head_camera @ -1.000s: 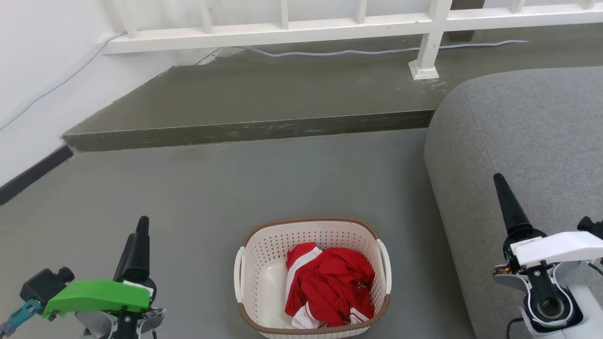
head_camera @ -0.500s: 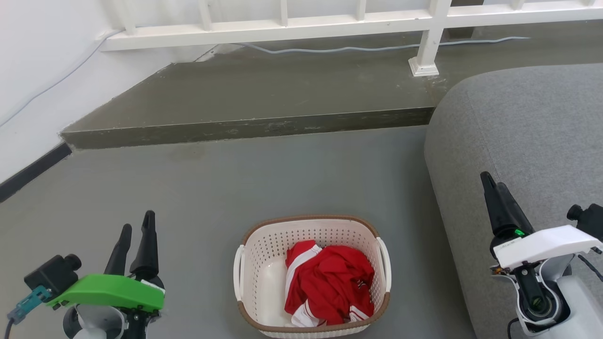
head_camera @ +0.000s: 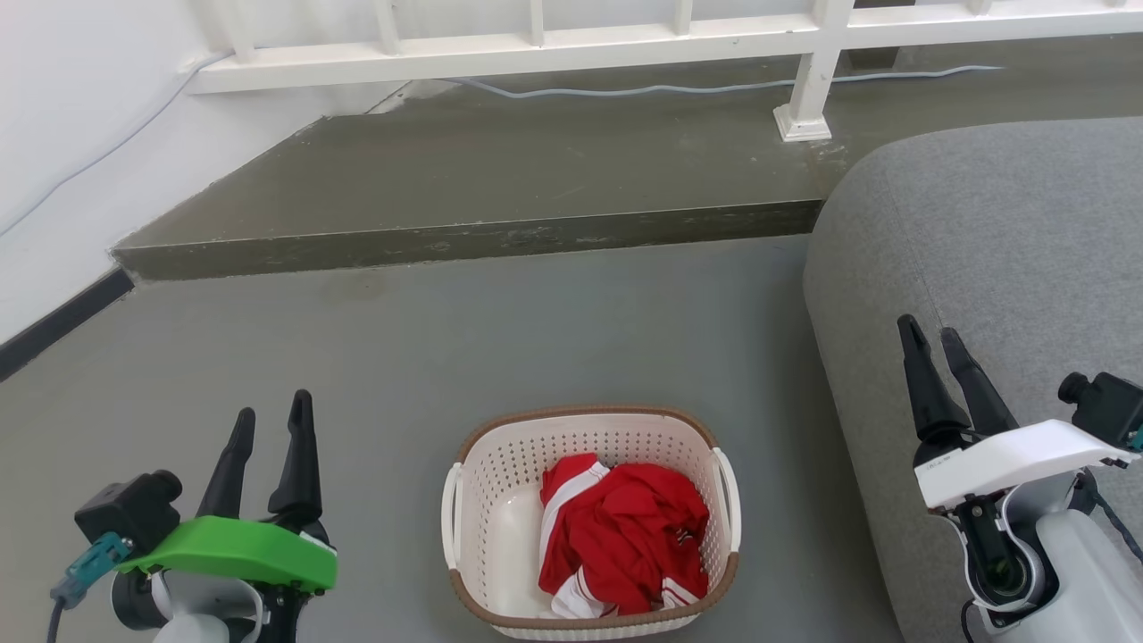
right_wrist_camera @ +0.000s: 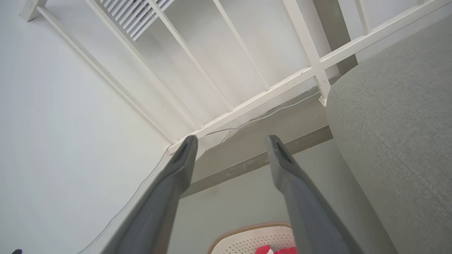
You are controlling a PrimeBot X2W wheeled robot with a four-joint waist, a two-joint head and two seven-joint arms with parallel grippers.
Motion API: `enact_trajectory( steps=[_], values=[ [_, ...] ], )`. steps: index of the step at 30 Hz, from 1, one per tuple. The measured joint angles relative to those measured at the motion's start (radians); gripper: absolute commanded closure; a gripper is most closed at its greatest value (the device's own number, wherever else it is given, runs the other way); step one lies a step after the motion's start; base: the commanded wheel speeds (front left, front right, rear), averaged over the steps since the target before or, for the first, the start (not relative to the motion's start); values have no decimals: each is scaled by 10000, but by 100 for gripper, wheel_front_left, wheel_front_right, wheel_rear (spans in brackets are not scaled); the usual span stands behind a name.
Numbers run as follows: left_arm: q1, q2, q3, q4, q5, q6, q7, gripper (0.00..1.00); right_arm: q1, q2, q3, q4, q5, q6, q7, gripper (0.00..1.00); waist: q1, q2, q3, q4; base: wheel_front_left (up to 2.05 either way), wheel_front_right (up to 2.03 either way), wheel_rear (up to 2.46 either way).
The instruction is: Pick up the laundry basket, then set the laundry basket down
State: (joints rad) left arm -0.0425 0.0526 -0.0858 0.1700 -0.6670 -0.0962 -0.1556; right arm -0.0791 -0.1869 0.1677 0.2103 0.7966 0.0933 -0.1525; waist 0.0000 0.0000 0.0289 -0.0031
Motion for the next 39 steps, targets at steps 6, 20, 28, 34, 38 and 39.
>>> enact_trajectory(
  steps=[6, 20, 28, 34, 38, 39],
  values=[
    [-19, -31, -56, -146, 915, 0, -249, 0, -147, 36, 56, -8, -892, -67, -278, 0, 0, 0, 18, -8, 0, 0, 0],
    [-192, -59, -121, -384, 2765, 0, -748, 0, -242, 58, 104, -56, -2784, -67, -761, 0, 0, 0, 43, -16, 0, 0, 0],
    [-196, -67, -138, -504, 3586, -2, -934, 0, -358, 130, 69, -82, -3714, -65, -980, 0, 0, 0, 59, -14, 0, 0, 0],
    [-196, -77, -132, -504, 3641, -4, -934, 0, -358, 221, -40, -50, -3776, -56, -980, 0, 0, 0, 70, -15, 0, 0, 0],
    [-196, -81, -125, -502, 3649, -4, -934, 0, -358, 259, -86, -27, -3843, -50, -980, 0, 0, 0, 77, -18, 0, 0, 0],
    [-196, -81, -121, -500, 3649, -6, -934, 0, -358, 274, -104, -17, -3845, -17, -980, 0, 0, 0, 79, -19, 0, 0, 0]
  ],
)
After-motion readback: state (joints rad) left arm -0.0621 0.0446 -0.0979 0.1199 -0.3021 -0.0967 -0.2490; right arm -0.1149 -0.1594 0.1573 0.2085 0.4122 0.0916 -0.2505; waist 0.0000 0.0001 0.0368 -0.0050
